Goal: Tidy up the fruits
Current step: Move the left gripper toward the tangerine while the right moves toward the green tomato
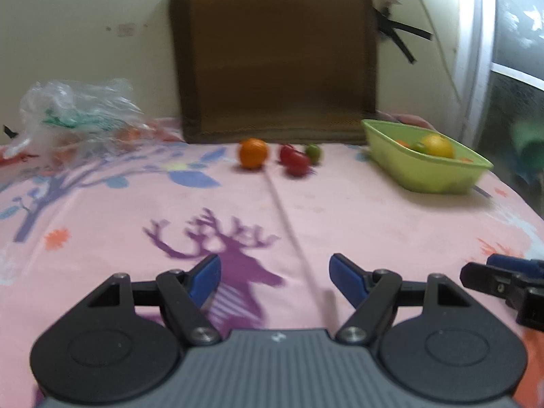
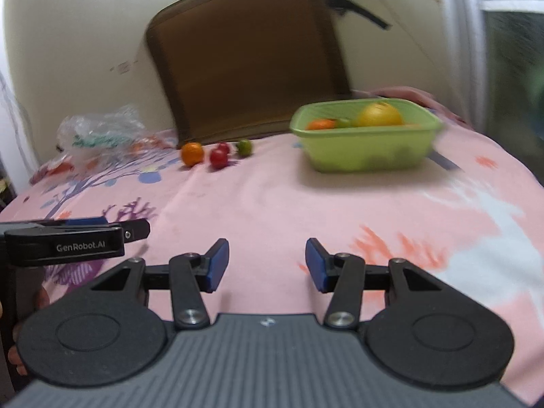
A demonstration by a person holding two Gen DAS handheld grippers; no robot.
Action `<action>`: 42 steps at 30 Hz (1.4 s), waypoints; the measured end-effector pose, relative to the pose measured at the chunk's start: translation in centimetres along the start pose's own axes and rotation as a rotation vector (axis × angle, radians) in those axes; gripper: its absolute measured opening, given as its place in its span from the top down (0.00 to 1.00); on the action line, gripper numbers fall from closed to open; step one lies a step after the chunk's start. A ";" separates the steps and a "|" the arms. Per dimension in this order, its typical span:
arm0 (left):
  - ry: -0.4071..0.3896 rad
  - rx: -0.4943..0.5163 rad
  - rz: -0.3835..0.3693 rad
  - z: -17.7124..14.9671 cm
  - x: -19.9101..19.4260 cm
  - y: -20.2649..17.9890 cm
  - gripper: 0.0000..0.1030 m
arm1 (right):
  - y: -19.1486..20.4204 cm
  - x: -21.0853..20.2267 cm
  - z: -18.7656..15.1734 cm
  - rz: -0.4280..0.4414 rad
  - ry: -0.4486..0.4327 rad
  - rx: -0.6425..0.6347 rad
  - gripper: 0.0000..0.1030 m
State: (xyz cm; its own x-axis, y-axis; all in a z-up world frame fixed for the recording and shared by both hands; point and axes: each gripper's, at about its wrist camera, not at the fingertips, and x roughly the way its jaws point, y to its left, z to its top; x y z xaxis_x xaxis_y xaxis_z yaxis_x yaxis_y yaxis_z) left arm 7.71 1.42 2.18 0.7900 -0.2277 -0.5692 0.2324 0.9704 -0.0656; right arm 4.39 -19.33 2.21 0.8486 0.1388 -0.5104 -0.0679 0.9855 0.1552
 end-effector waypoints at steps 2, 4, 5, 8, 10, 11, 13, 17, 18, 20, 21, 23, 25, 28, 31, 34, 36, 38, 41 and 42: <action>-0.022 -0.003 0.026 0.5 0.2 1.0 0.29 | 0.7 1.4 1.5 0.031 0.002 -0.028 0.50; -0.015 -0.044 0.022 0.8 0.6 2.1 0.31 | 1.6 3.4 3.5 0.044 -0.009 -0.059 0.50; -0.001 -0.080 -0.002 0.9 0.9 2.7 0.31 | 1.9 4.6 4.5 0.043 -0.010 -0.068 0.50; 0.010 -0.123 -0.040 0.9 1.2 3.5 0.31 | 2.8 8.1 7.7 0.048 -0.003 -0.087 0.56; 0.002 -0.117 -0.053 0.8 1.1 3.5 0.31 | 3.5 10.5 9.7 0.040 0.013 -0.130 0.63; -0.004 -0.108 -0.057 0.8 1.0 3.3 0.31 | 3.8 11.7 10.5 0.040 0.031 -0.145 0.64; -0.019 -0.089 -0.062 0.8 0.8 3.0 0.32 | 3.9 14.1 11.9 0.031 0.069 -0.163 0.64; -0.038 -0.077 -0.084 0.7 0.5 2.8 0.32 | 3.6 17.8 12.9 -0.005 0.156 -0.179 0.64; -0.038 -0.082 -0.092 0.7 0.5 2.8 0.32 | 3.4 18.6 13.0 -0.007 0.184 -0.176 0.64; -0.034 -0.098 -0.108 0.7 0.6 3.1 0.32 | 3.3 19.8 12.9 -0.019 0.229 -0.179 0.64; -0.031 -0.107 -0.116 0.8 0.6 3.3 0.32 | 3.2 20.4 12.8 -0.018 0.255 -0.181 0.64; -0.026 -0.122 -0.127 0.8 0.7 3.6 0.32 | 3.2 20.9 12.4 -0.013 0.283 -0.174 0.73; -0.010 -0.145 -0.141 1.0 0.9 3.9 0.32 | 3.0 20.6 12.3 -0.011 0.275 -0.163 0.76; 0.019 -0.212 -0.173 2.3 1.9 5.3 0.33 | 2.7 18.3 12.9 -0.007 0.177 -0.135 0.76; -0.013 -0.207 -0.140 5.4 3.2 6.6 0.33 | 2.8 14.4 12.3 0.025 0.077 -0.162 0.76; -0.019 -0.129 -0.153 8.6 5.7 6.5 0.33 | 2.5 10.9 10.2 0.059 0.031 -0.178 0.76; 0.004 -0.080 -0.191 10.1 8.2 5.9 0.33 | 2.2 9.5 8.5 0.078 0.030 -0.180 0.76; 0.032 -0.057 -0.192 11.0 10.5 5.1 0.33 | 1.8 8.4 6.7 0.084 0.047 -0.177 0.76; 0.077 -0.088 -0.209 11.8 13.3 4.7 0.35 | 1.3 7.7 5.1 0.098 0.072 -0.152 0.76; 0.093 -0.092 -0.199 11.8 14.1 4.6 0.53 | 1.1 7.3 4.7 0.098 0.073 -0.143 0.76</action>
State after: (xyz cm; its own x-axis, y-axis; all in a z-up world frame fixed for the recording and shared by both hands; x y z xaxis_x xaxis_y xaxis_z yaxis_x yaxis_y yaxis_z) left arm 26.55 1.73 3.51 0.6772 -0.4111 -0.6103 0.3224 0.9113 -0.2561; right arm 13.00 -17.68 2.60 0.7941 0.2368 -0.5598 -0.2268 0.9699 0.0887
